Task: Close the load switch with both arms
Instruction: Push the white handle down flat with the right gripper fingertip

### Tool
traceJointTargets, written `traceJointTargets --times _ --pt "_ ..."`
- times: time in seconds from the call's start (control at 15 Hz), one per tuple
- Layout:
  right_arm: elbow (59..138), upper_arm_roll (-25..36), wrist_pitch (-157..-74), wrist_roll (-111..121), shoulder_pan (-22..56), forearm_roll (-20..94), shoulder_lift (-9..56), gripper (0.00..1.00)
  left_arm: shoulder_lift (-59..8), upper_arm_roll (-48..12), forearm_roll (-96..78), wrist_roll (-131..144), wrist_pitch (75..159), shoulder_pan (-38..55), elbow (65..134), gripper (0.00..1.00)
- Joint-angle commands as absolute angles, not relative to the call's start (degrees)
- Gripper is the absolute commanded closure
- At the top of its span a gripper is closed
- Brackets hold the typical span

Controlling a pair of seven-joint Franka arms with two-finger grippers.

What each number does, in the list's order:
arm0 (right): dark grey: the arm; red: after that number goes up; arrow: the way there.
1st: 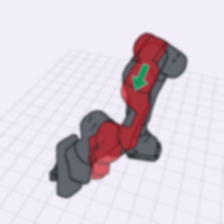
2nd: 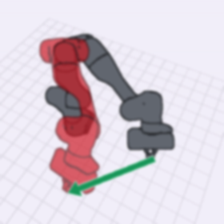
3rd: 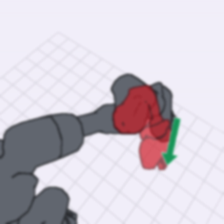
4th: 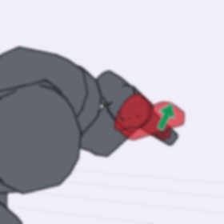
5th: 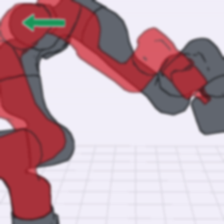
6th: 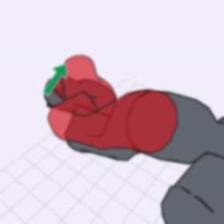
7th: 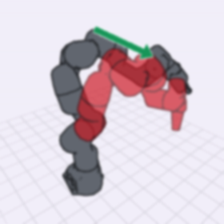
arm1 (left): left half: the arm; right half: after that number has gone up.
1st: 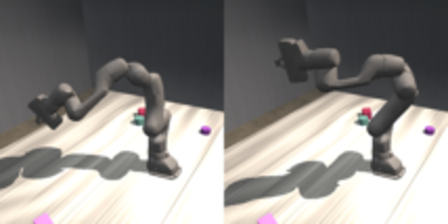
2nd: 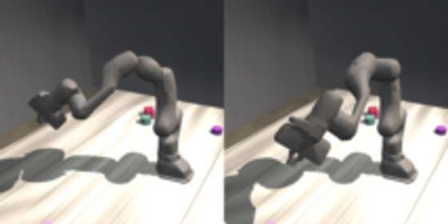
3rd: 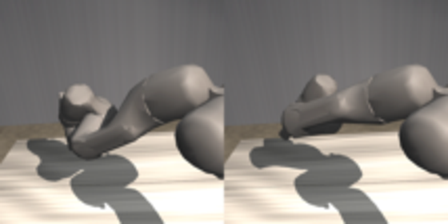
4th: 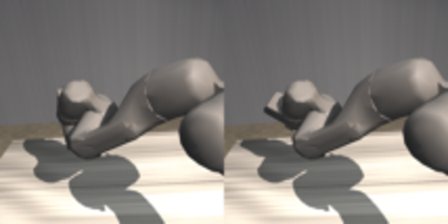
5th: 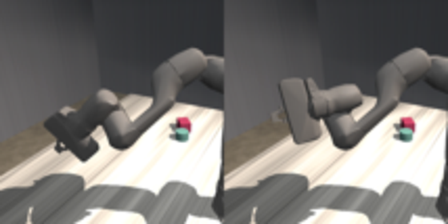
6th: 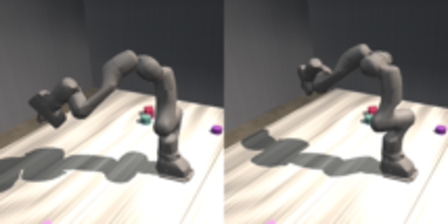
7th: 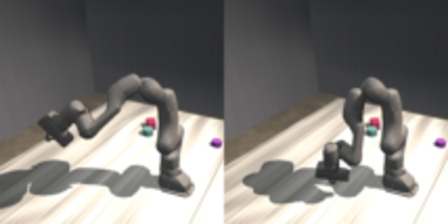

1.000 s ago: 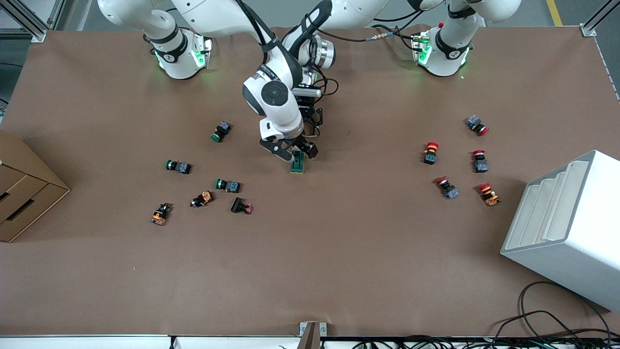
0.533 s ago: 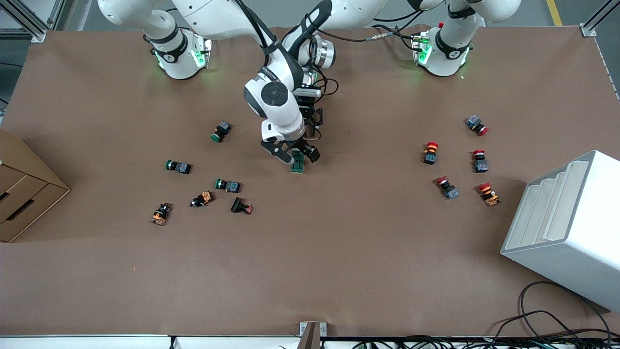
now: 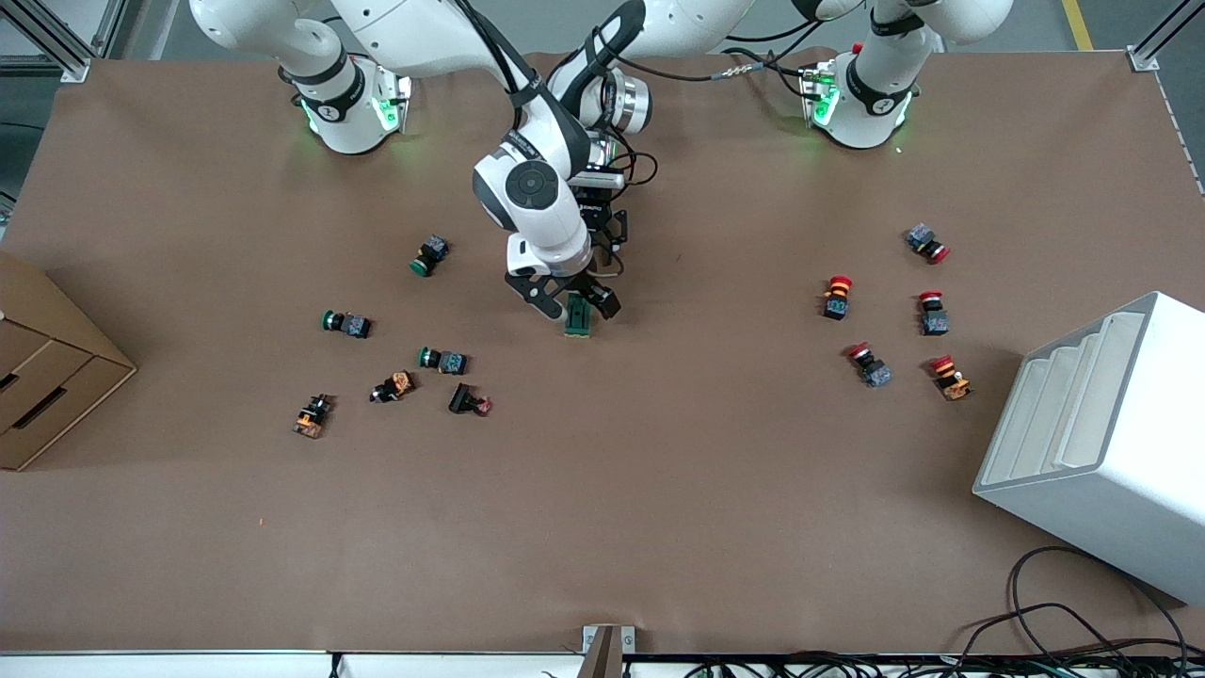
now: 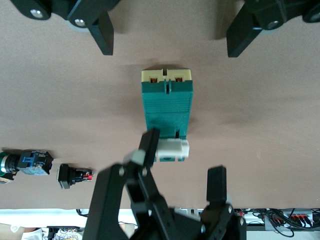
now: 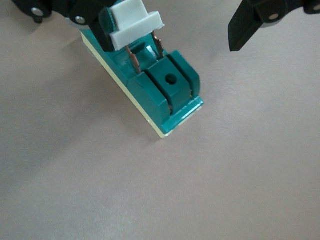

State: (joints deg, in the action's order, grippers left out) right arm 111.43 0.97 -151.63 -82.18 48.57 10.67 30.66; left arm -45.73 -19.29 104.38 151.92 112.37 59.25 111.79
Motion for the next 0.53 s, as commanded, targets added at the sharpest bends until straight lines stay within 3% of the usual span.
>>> traceJointTargets --times 0.0,0.47 --pt "106.79 0.97 -153.72 -81.74 46.23 11.43 31.99 0.0 -47.2 -19.34 102.57 153.37 112.24 59.41 111.53 0.0" --pt "104.51 1.05 -153.81 -82.09 45.7 11.43 34.45 0.0 -47.29 -19.34 102.57 153.46 112.24 59.41 111.53 0.0"
